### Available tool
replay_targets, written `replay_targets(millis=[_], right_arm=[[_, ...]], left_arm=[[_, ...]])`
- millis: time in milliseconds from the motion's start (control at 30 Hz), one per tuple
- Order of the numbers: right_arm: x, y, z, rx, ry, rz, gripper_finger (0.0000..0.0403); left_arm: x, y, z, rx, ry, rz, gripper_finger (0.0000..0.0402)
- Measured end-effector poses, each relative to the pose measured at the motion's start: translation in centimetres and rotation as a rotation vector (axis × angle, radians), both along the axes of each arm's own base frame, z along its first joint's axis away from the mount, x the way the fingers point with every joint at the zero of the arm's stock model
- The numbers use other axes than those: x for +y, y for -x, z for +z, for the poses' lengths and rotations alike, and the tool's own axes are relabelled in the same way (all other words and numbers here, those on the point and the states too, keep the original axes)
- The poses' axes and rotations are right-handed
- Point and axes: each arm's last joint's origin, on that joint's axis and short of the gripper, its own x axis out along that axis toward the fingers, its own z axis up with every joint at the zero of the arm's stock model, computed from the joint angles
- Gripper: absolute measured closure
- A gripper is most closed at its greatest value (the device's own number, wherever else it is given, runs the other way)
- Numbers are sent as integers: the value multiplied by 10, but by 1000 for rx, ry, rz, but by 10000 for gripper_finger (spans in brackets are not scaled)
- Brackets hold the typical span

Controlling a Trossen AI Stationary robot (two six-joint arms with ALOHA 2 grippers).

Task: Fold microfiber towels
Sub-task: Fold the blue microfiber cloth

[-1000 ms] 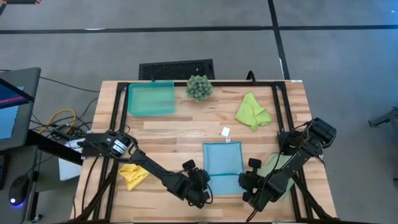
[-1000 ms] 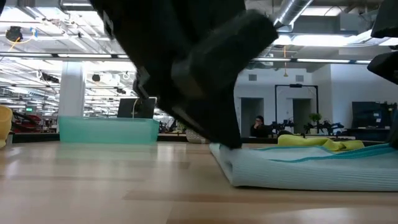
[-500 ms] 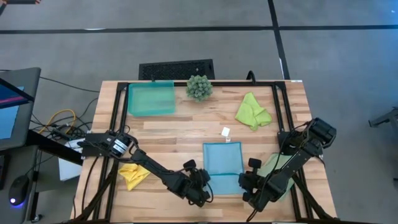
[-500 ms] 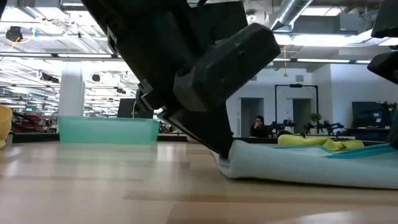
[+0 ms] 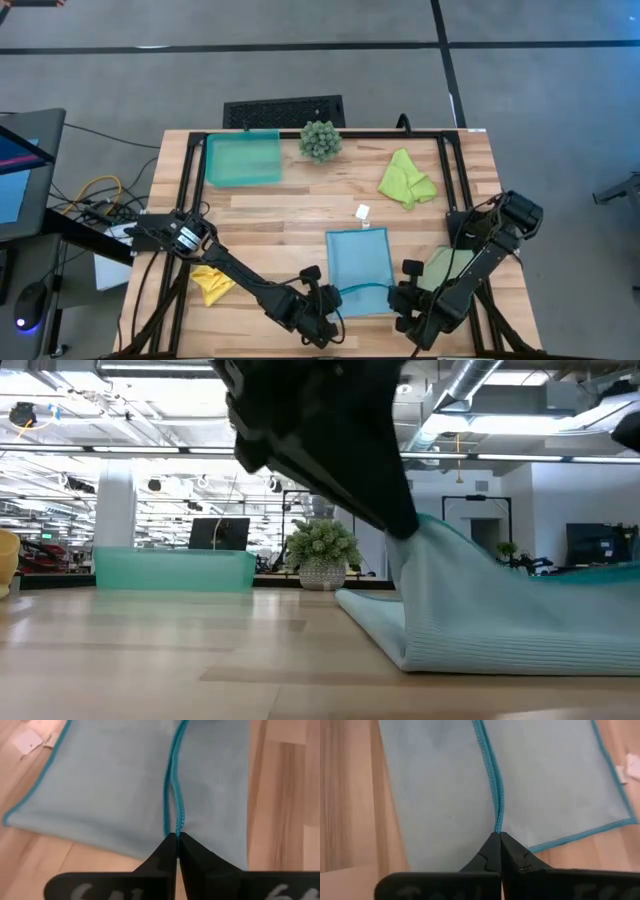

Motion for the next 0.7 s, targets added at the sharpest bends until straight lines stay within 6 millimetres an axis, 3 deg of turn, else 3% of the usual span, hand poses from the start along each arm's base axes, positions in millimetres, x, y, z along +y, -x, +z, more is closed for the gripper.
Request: replay_targets(millis=[200,700], right_arm=[[-15,-3,2,46,99,-49,393],[-67,-22,-4,115,322,-158,391]], left_arm=[[15,-3,8,65,-79,44,400],[85,-19,2,225,-296,125,401]])
